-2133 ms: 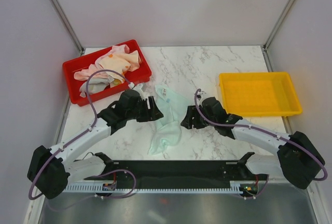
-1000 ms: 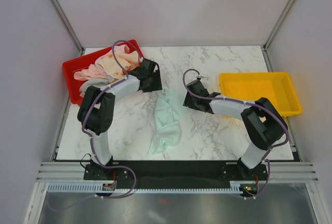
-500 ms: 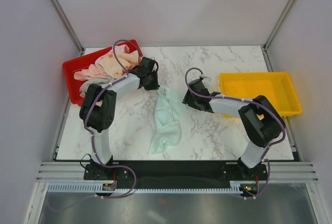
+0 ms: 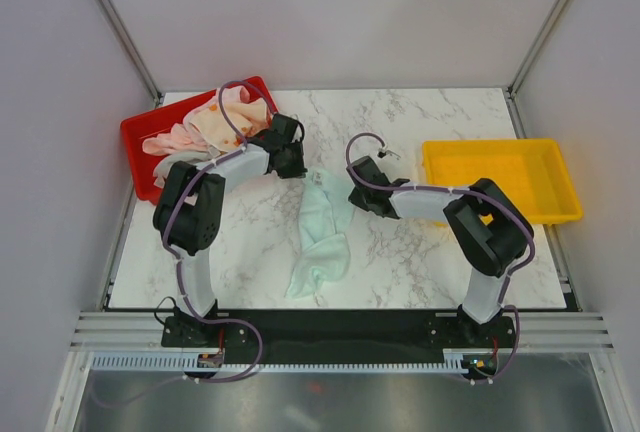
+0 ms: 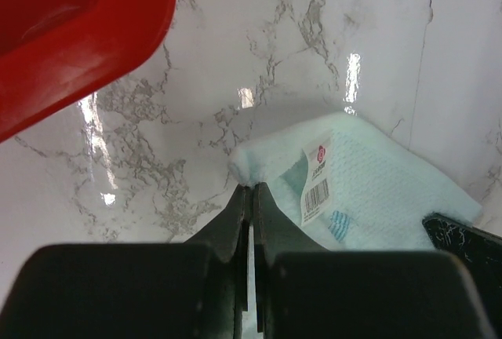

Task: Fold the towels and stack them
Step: Flatten out the crumpled towel

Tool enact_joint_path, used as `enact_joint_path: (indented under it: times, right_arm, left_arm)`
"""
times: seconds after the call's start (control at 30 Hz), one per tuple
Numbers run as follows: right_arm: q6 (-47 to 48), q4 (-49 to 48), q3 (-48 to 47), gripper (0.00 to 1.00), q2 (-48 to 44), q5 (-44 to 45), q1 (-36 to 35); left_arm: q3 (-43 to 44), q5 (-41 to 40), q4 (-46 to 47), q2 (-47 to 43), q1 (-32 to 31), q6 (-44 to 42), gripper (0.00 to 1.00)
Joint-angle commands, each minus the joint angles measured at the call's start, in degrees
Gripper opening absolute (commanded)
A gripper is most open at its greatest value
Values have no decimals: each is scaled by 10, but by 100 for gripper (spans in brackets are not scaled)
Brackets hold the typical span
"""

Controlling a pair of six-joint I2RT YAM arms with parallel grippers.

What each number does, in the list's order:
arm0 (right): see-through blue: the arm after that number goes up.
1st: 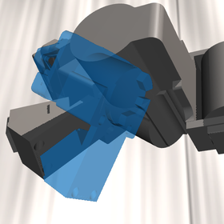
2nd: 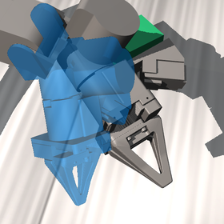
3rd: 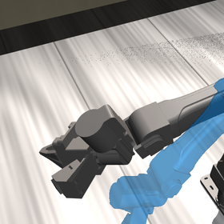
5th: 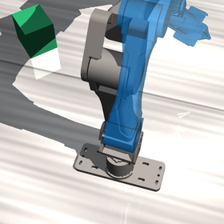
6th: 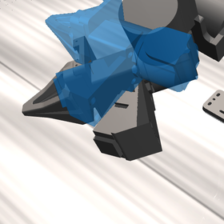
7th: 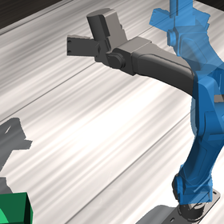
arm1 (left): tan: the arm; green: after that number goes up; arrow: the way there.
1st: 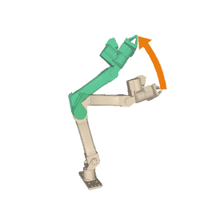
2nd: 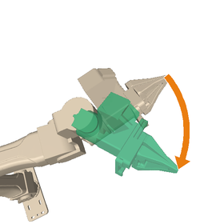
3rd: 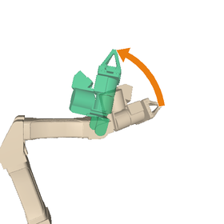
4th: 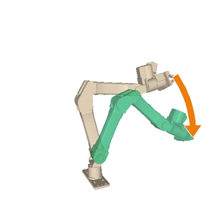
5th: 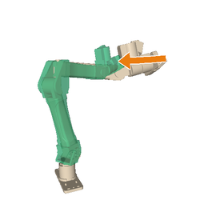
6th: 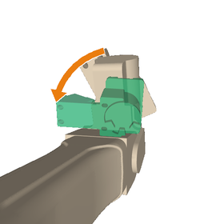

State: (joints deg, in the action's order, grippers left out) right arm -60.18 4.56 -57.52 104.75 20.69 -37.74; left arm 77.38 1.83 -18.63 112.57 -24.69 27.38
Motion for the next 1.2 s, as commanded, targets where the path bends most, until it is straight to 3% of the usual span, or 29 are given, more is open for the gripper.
enact_joint_path:
  times: [0.0,0.2,0.4,0.43,0.6,0.73,0.87,1.03,1.17]
  right_arm:
    - [23,-6,29,2,2,22,6]
    - [217,32,19,0,-151,21,42]
    - [349,134,7,0,-396,-22,40]
    - [370,148,7,0,-421,-30,40]
    - [399,175,29,0,-601,-167,38]
    - [379,180,33,0,-703,-206,38]
    - [345,190,2,0,-749,-205,37]
    - [327,195,-70,0,-726,-185,38]
    - [352,196,-109,0,-654,-100,38]
  left_arm:
    - [-7,5,16,-28,6,-15,2]
    - [-7,5,16,-126,8,-15,2]
    - [-33,5,16,-299,2,-15,2]
    - [-39,240,-10,-327,-2,-68,2]
    - [-84,334,-14,-488,-33,-41,2]
    - [-97,347,-18,-563,-83,4,2]
    - [-96,338,-26,-607,-106,35,2]
    - [-48,315,-59,-591,-106,28,2]
    - [41,196,-140,-502,-105,-13,2]
